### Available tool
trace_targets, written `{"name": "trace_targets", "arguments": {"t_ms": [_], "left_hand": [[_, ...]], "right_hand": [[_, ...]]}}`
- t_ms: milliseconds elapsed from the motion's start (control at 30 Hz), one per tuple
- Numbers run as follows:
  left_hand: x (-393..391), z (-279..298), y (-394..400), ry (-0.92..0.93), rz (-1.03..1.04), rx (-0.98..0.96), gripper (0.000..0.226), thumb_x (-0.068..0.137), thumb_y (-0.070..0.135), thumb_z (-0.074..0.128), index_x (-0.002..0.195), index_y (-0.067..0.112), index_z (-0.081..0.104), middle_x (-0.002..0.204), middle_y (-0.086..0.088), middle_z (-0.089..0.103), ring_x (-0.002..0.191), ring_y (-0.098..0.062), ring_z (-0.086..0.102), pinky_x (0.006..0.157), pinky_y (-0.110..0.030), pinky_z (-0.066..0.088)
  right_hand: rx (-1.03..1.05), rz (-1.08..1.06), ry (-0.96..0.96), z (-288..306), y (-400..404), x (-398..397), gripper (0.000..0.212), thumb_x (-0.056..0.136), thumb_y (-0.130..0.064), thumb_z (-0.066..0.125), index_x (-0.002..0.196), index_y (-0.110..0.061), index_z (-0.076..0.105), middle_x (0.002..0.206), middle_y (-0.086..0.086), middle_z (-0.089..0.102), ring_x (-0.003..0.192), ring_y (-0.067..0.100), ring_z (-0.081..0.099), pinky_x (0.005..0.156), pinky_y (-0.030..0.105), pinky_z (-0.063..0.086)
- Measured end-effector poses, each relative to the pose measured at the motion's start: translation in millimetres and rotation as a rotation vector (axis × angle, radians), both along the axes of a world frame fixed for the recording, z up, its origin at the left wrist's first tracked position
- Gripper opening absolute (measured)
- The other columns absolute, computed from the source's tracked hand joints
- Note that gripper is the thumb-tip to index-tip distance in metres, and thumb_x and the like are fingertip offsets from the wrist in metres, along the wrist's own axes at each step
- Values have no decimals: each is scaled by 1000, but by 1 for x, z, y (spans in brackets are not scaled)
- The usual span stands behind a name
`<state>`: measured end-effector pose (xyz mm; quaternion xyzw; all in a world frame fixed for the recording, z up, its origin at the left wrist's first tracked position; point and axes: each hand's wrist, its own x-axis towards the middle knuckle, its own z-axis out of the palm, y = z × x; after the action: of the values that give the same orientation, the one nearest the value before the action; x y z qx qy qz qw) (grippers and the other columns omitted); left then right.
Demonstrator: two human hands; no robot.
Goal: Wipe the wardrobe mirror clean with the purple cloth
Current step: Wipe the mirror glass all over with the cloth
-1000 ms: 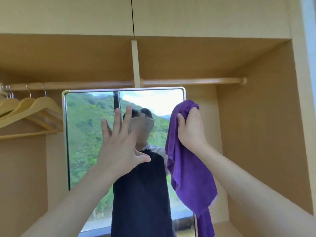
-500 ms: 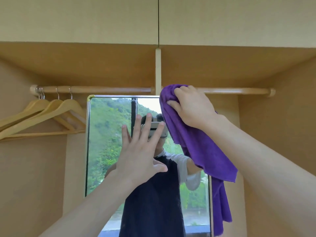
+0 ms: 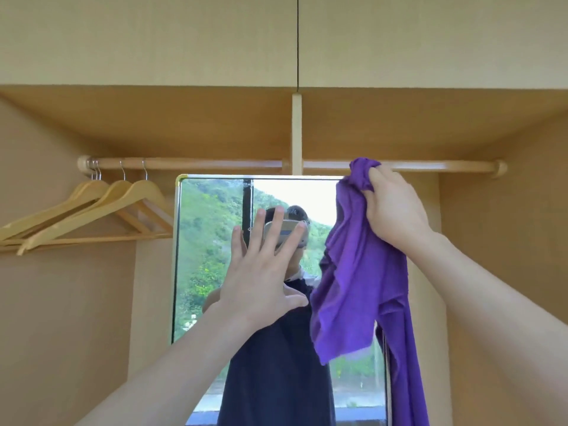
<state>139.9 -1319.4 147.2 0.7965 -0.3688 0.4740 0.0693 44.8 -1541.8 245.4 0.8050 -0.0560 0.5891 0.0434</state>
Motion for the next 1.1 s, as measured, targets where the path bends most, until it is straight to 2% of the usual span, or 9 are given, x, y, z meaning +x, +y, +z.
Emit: {"name": "trace_targets", "arguments": {"t_ms": [67,133,233,367,500,633,800,1000,1100], "left_hand": [[0,-1,0,-9,15,4,120,77,80,58,156,38,-22,164,-1,-35,151,-32,-31,121,-60,-9],[0,-1,0,-15,16,1,120,77,80,58,156,38,-21,164,-2,-34,152,-33,-30,121,-61,-8],[2,-2,-2,-11,10,-6,121,76,80,59,157,36,-20,164,-3,-35,151,-33,-31,120,-62,-9],[2,-1,-4,3,1,-4,123,74,80,61,159,34,-16,165,-4,-32,152,-34,-29,121,-63,-7],[1,1,-2,14,-12,14,118,79,76,60,159,33,-16,166,-4,-31,153,-34,-27,121,-64,-6],[1,6,14,41,-91,48,105,89,51,61,159,31,-15,168,2,-26,154,-26,-25,125,-59,-1],[-1,11,36,161,-327,-145,90,88,44,54,161,27,3,170,2,6,157,-16,0,127,-45,15],[9,5,59,129,-279,-205,72,82,41,55,147,16,34,165,-6,22,155,-22,15,124,-45,22],[21,4,71,99,-213,-141,66,87,41,59,145,18,36,166,-7,19,156,-24,11,125,-46,16]], "right_hand": [[51,38,-39,-14,-4,0,6,94,-4,47,95,-10,48,112,13,53,100,36,49,78,43,42],[85,104,-69,-31,-2,-1,15,94,-3,46,106,-8,53,115,10,52,104,32,48,84,41,44],[23,53,-68,-63,1,-7,21,95,-12,50,115,-8,55,122,8,50,115,30,48,101,44,42],[-121,-138,144,-109,14,-9,37,96,-30,53,129,-13,55,143,6,47,143,33,33,123,52,20],[-263,-189,294,-117,26,-7,57,96,-49,46,141,-14,50,152,6,44,150,30,28,127,49,11],[-306,-177,290,-85,42,1,73,96,-63,38,148,-12,42,158,6,38,153,31,20,127,49,10],[-305,-101,223,-49,79,26,76,94,-59,40,151,-9,37,160,10,34,153,34,17,126,48,9],[-476,-43,304,-75,104,47,74,93,-51,44,153,-7,36,160,13,36,152,33,22,126,50,15],[-527,-84,346,-98,90,41,77,89,-45,51,151,-2,38,157,17,40,149,37,30,125,50,18]]}}
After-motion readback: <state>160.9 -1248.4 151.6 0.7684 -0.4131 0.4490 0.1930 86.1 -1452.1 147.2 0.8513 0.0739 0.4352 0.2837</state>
